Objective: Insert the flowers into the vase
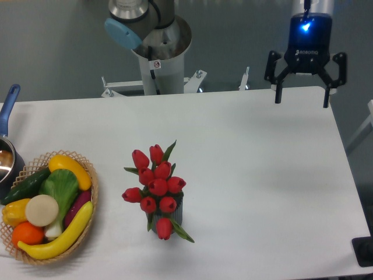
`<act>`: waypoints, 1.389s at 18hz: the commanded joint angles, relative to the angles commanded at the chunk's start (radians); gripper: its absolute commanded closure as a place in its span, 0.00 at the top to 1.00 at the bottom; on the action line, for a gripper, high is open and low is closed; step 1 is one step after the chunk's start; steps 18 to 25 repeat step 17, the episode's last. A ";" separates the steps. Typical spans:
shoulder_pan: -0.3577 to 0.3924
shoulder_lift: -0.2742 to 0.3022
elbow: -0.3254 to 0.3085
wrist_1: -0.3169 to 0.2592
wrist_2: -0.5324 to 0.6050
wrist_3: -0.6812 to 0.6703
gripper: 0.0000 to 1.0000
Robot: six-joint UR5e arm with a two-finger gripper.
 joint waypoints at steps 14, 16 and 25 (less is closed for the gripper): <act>0.044 -0.005 0.155 -0.390 0.237 0.404 1.00; 0.044 -0.005 0.155 -0.390 0.233 0.404 1.00; 0.043 -0.005 0.154 -0.388 0.232 0.404 1.00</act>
